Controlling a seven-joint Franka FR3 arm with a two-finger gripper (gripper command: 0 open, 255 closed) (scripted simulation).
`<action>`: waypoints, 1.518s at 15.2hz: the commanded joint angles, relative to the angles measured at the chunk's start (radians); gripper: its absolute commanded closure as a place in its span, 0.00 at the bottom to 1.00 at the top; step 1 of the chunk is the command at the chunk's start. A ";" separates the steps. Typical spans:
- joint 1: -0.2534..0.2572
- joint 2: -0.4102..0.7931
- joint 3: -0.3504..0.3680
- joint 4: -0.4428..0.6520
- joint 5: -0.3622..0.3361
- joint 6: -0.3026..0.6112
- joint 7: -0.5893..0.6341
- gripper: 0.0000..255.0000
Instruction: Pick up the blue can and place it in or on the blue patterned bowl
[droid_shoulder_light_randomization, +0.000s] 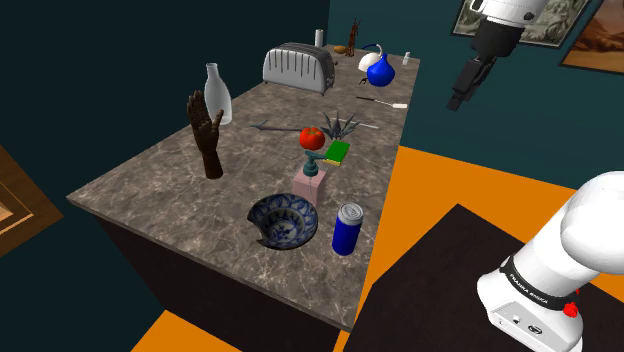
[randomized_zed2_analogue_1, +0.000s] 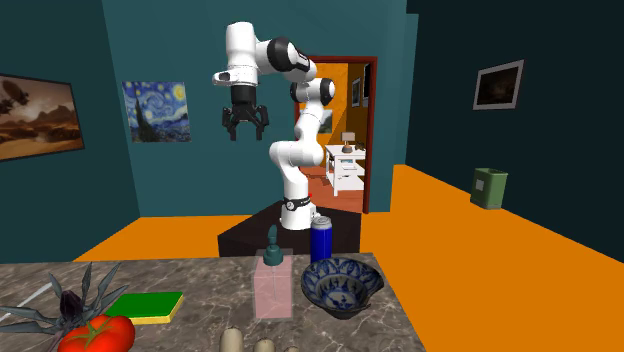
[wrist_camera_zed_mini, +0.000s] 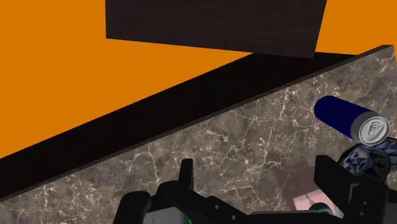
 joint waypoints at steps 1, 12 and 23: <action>0.000 0.000 0.000 0.000 0.000 0.000 0.000 0.00; 0.080 0.107 0.231 -0.129 0.128 0.217 0.239 0.00; 0.121 0.399 0.474 -0.099 0.181 0.465 0.494 0.00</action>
